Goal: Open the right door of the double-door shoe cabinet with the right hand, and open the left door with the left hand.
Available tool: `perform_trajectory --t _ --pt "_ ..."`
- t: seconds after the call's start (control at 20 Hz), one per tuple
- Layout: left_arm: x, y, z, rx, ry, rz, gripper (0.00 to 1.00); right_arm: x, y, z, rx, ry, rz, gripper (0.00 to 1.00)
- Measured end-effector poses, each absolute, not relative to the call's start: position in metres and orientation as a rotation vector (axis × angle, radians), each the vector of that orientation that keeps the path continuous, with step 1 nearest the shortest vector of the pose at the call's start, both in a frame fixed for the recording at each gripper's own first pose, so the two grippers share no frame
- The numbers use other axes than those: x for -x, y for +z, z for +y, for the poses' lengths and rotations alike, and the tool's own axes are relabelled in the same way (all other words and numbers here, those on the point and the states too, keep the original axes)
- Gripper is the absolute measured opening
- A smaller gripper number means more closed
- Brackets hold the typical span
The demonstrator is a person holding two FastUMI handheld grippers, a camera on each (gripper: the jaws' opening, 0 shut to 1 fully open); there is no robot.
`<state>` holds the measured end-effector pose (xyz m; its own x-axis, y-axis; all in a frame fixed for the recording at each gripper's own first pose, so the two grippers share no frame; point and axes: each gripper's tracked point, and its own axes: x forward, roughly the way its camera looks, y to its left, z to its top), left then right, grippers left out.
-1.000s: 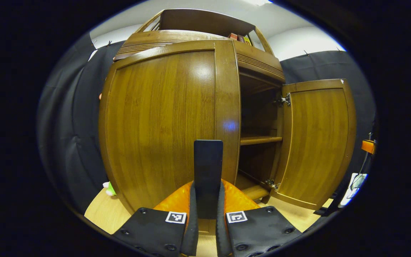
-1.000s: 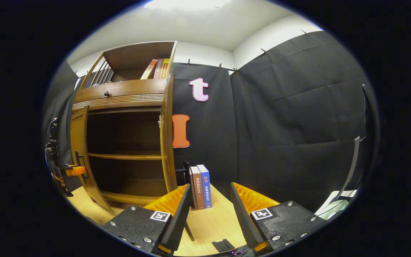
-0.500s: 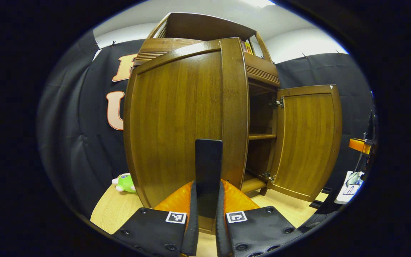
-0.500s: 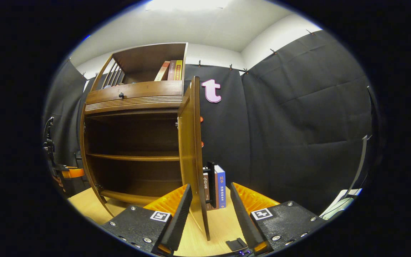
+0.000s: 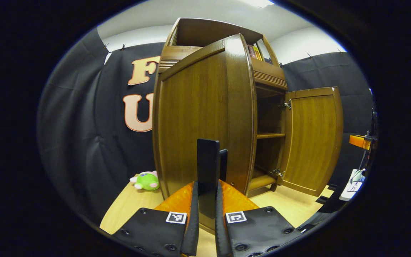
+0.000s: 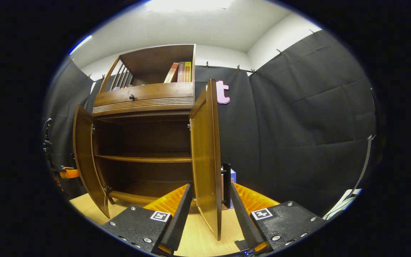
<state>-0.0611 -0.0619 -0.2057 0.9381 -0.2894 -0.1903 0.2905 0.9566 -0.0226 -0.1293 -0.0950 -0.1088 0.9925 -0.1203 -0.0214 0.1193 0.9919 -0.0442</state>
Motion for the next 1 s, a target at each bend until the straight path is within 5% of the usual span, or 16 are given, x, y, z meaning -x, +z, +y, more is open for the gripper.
perform_trajectory --t 0.05,0.1,0.15,0.65,0.7,0.9,0.95,1.0 --pt "0.064 -0.205 -0.054 -0.009 -0.279 0.196 0.26 0.128 -0.11 -0.093 0.04 -0.115 0.025 0.79" --pt "0.066 -0.204 -0.048 -0.014 -0.262 0.192 0.22 0.126 -0.11 -0.092 0.038 -0.11 0.025 0.68" --pt "0.069 -0.204 -0.042 -0.028 -0.251 0.198 0.18 0.125 -0.111 -0.09 0.038 -0.105 0.025 0.79" --pt "0.07 -0.199 0.006 -0.026 -0.174 0.195 0.11 0.119 -0.107 -0.06 0.039 -0.048 0.012 0.79" --pt "0.071 -0.199 0.006 -0.038 -0.177 0.196 0.11 0.119 -0.107 -0.059 0.043 -0.045 0.012 0.68" --pt "0.072 -0.198 0.009 -0.056 -0.19 0.189 0.11 0.119 -0.109 -0.06 0.045 -0.045 0.015 0.68" --pt "0.072 -0.197 0.011 -0.061 -0.191 0.184 0.11 0.119 -0.109 -0.06 0.045 -0.046 0.015 0.79" --pt "0.072 -0.197 0.015 -0.065 -0.188 0.181 0.11 0.118 -0.109 -0.061 0.044 -0.048 0.016 0.79"
